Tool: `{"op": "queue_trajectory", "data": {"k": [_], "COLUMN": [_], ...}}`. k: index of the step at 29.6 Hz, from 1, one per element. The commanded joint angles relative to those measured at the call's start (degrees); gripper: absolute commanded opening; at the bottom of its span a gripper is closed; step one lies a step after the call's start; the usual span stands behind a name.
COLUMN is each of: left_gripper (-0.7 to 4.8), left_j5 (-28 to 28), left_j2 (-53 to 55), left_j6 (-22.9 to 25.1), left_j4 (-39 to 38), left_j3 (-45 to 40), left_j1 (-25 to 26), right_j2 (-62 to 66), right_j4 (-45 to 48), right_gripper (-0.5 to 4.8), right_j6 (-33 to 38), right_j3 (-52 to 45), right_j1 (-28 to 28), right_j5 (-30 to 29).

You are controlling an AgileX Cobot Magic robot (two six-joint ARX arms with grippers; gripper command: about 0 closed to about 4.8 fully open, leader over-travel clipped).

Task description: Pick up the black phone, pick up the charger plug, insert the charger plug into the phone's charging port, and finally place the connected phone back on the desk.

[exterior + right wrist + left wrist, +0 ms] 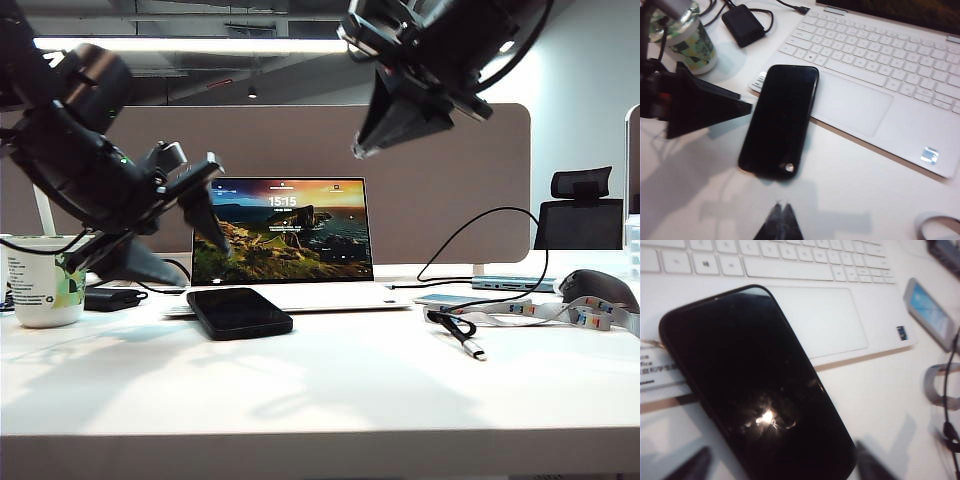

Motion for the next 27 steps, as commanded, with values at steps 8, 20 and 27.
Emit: {"op": "queue_trajectory", "data": {"k": [8,20,27], "left_gripper": [4.79,4.79,4.79], "left_j5": [8.5,10.9,10.8], "left_j2": [1.5,4.6,6.7], "left_j6": [-5.6,-10.9,-11.6], "left_j4": [3.8,4.7,5.2], "left_j3": [0.0,0.0,0.1], "left_j1": [6.3,5.4,4.0], "right_j2": [3.3,15.5,19.5], "right_j4": [8.3,3.3,3.2], "right_gripper": [-0.05,-0.05,-0.05], "right_j6": [0.0,-2.0,-2.0], "right_j3": [1.1,12.1,13.0], "right_j1": [-2.0,-2.1,-2.1], "right_j5": [-0.3,-0.5,-0.5]}}
